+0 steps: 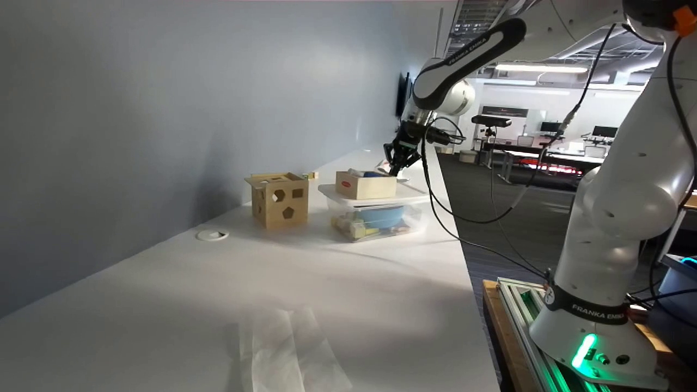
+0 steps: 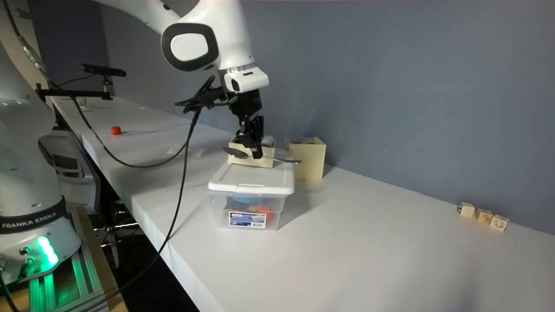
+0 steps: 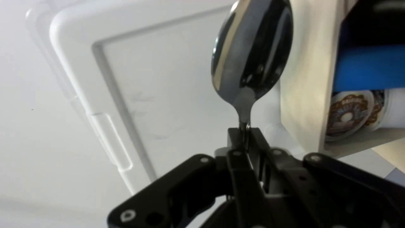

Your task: Remove the silver spoon from the shape sorter and put it on the lunchbox

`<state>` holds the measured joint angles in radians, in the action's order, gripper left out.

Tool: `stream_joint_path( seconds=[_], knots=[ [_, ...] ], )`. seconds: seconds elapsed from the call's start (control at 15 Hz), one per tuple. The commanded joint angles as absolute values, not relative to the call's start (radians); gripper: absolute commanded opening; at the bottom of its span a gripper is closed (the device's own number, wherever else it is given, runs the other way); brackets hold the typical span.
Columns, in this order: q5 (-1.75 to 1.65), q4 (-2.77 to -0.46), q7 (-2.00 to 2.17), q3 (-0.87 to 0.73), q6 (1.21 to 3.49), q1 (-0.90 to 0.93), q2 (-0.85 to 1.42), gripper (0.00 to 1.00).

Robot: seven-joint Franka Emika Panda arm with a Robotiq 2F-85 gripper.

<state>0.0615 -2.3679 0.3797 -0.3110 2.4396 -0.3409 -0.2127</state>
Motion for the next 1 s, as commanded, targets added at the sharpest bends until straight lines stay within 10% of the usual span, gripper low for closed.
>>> stream_joint_path(
  seconds=[0.0, 0.67, 0.93],
  knots=[
    [0.069, -2.425, 0.428, -0.27, 2.496, -0.338, -0.236, 0.37],
    [0.002, -2.384, 0.679, -0.207, 2.453, -0.395, -0.396, 0.96],
    [0.156, -2.338, 0.636, -0.234, 2.482, -0.36, -0.43, 1.0]
  ],
)
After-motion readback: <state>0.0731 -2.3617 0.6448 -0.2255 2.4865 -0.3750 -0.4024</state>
